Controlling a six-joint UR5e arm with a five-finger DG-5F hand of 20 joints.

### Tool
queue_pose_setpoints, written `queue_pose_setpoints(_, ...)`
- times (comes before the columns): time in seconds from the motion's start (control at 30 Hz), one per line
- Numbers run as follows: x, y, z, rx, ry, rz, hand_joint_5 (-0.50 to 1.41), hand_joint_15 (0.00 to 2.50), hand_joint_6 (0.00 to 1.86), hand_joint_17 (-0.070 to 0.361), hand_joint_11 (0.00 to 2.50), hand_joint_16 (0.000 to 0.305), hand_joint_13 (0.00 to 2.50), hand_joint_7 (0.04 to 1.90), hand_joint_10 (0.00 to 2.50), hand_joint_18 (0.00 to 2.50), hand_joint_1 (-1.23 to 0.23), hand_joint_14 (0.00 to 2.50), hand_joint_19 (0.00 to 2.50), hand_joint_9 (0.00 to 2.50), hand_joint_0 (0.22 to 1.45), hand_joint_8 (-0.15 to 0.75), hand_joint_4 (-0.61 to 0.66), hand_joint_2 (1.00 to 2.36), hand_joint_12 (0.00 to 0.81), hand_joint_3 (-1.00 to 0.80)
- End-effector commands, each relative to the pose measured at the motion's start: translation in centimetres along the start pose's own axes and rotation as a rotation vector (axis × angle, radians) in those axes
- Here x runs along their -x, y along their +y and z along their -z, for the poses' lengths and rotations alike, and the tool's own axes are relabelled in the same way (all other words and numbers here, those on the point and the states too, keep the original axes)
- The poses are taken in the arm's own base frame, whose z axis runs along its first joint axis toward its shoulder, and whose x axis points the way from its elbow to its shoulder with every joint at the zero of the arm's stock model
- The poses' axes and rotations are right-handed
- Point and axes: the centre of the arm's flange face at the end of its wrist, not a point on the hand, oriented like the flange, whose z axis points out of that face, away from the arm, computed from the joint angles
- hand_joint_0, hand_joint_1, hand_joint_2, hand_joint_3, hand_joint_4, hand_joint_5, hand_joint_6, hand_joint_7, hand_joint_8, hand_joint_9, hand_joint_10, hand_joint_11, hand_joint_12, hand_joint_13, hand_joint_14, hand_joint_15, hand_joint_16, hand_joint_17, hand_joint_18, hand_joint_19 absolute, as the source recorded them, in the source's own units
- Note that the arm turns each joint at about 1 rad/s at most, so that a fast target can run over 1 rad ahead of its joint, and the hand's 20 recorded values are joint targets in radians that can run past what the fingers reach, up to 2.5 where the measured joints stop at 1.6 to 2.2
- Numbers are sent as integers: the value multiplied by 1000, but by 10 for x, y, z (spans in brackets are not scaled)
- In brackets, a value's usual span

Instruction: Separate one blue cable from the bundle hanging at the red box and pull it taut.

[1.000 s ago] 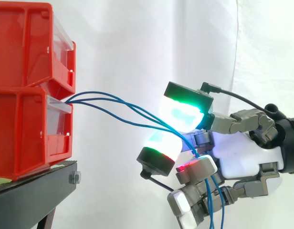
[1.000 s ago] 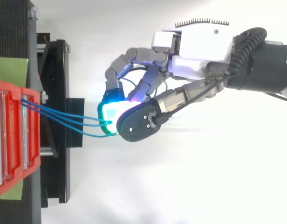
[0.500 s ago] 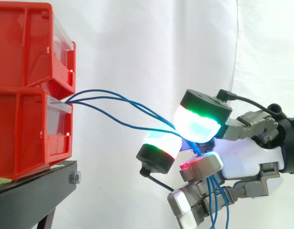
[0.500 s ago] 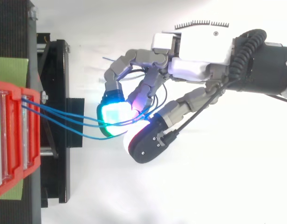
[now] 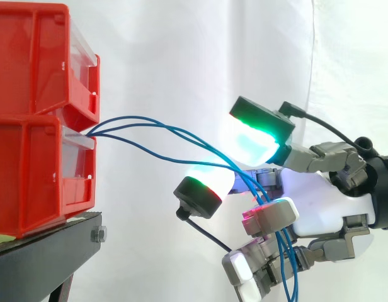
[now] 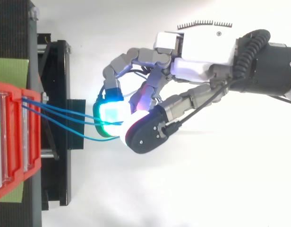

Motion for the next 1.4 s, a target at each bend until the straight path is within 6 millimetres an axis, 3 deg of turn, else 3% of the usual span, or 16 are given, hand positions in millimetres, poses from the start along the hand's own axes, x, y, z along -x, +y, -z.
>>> queue_pose_setpoints(0.0, 1, 0, 0, 0, 0, -1, -109, 706, 786, 106, 1109, 47, 856, 1035, 17, 597, -628, 20, 680, 1280, 480, 266, -120, 1000, 362, -500)
queue_pose_setpoints(0.13, 1, 0, 0, 0, 0, -1, -117, 718, 801, 92, 1131, 41, 824, 1068, 20, 543, -668, 23, 699, 1248, 620, 240, -166, 1000, 332, -500)
queue_pose_setpoints(0.3, 1, 0, 0, 4, 0, -1, -164, 717, 906, 95, 1187, 42, 801, 988, 18, 529, -810, 23, 682, 1173, 668, 254, -118, 1010, 336, -368)
queue_pose_setpoints(0.33, 0, 0, 0, 3, 2, 0, -169, 718, 907, 95, 1189, 42, 797, 1098, 17, 534, -844, 23, 658, 1144, 705, 248, -128, 1013, 331, -335)
queue_pose_setpoints(0.5, 2, -1, -1, 3, -4, -1, -183, 691, 937, 95, 1200, 42, 800, 961, 16, 555, -878, 22, 601, 1125, 783, 228, -184, 1000, 322, -500)
queue_pose_setpoints(0.6, 2, 0, 0, 4, -1, -1, -179, 681, 928, 93, 1197, 41, 805, 958, 17, 578, -907, 23, 591, 1131, 754, 211, -195, 1000, 309, -500)
queue_pose_setpoints(0.77, 4, 0, 0, 3, -4, -2, -139, 699, 902, 90, 1189, 40, 817, 1006, 18, 569, -1011, 24, 625, 1193, 594, 187, -157, 1000, 300, -500)
queue_pose_setpoints(0.9, 3, 0, 0, 0, -3, -6, -92, 672, 849, 86, 989, 38, 833, 1101, 20, 572, -974, 23, 645, 1291, 557, 200, -191, 1000, 294, -500)
queue_pose_setpoints(1.03, 4, 0, 0, -2, -2, -8, -80, 663, 840, 79, 969, 35, 857, 1172, 21, 586, -892, 23, 660, 1346, 605, 195, -251, 1000, 289, -500)
queue_pose_setpoints(1.17, 3, 1, 0, 0, 0, -11, -105, 674, 852, 81, 995, 36, 859, 1086, 20, 592, -895, 22, 660, 1306, 611, 215, -144, 1000, 304, -500)
queue_pose_setpoints(1.37, 4, 1, 1, -2, -2, -11, -143, 678, 878, 85, 1063, 38, 839, 1003, 19, 593, -908, 24, 645, 1215, 680, 238, -113, 1000, 313, -500)
